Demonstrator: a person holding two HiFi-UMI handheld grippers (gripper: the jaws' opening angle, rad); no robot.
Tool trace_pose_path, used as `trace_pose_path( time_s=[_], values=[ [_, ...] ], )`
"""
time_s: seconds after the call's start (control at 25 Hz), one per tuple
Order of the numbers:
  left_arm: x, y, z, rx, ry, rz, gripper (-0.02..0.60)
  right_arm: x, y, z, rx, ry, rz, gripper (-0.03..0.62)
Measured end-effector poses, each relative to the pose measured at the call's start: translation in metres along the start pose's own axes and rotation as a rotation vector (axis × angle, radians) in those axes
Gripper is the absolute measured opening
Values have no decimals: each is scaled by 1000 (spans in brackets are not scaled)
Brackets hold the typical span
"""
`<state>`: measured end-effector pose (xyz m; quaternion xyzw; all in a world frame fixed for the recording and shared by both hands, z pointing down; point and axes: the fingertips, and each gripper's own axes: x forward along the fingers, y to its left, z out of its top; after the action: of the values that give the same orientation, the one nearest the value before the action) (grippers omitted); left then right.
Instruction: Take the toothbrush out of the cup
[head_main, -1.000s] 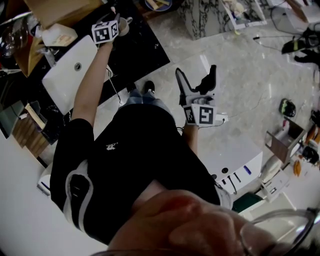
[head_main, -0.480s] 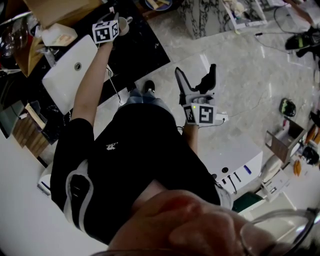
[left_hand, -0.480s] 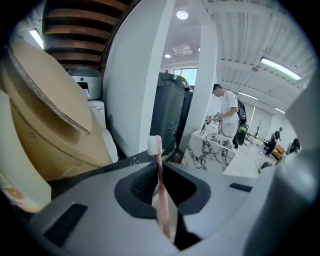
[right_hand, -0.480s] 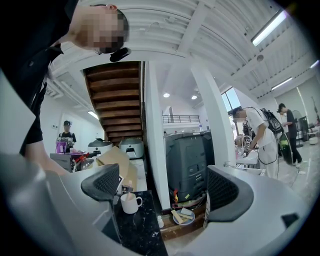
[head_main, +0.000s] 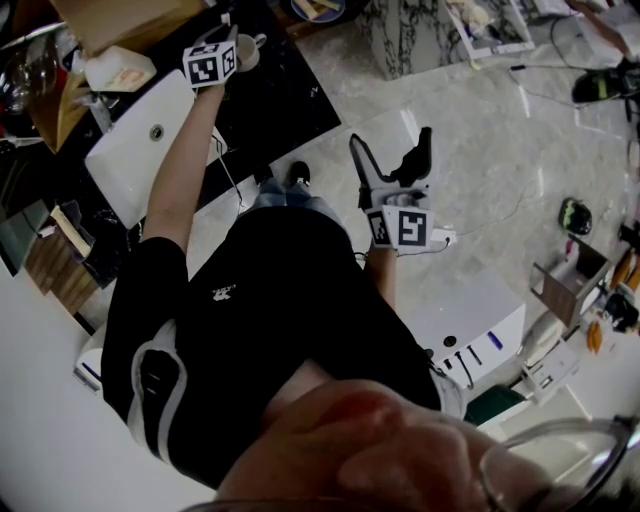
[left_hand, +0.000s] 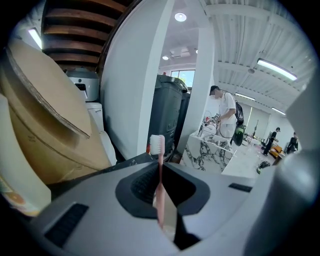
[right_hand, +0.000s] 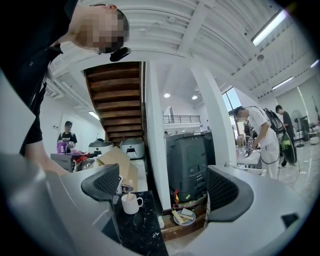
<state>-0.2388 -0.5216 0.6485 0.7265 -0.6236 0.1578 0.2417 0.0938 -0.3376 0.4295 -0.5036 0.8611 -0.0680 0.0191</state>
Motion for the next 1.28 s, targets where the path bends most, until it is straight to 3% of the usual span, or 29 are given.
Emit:
trace_pose_path(
  time_s=[0.36, 0.6, 0.96, 1.28],
  values=[
    [-15, 1, 12, -10, -38, -8, 26, 4, 5, 5, 11, -23, 30, 526],
    [-43, -5, 38, -2, -105, -5, 25, 7, 10, 4, 3, -19, 53, 526],
    [-159, -39, 124, 49, -384, -46, 25, 16, 27, 13, -33, -39, 120, 526],
    [-299, -62, 164, 110, -625, 11, 25, 18, 48, 23, -78, -60, 175, 526]
  ],
)
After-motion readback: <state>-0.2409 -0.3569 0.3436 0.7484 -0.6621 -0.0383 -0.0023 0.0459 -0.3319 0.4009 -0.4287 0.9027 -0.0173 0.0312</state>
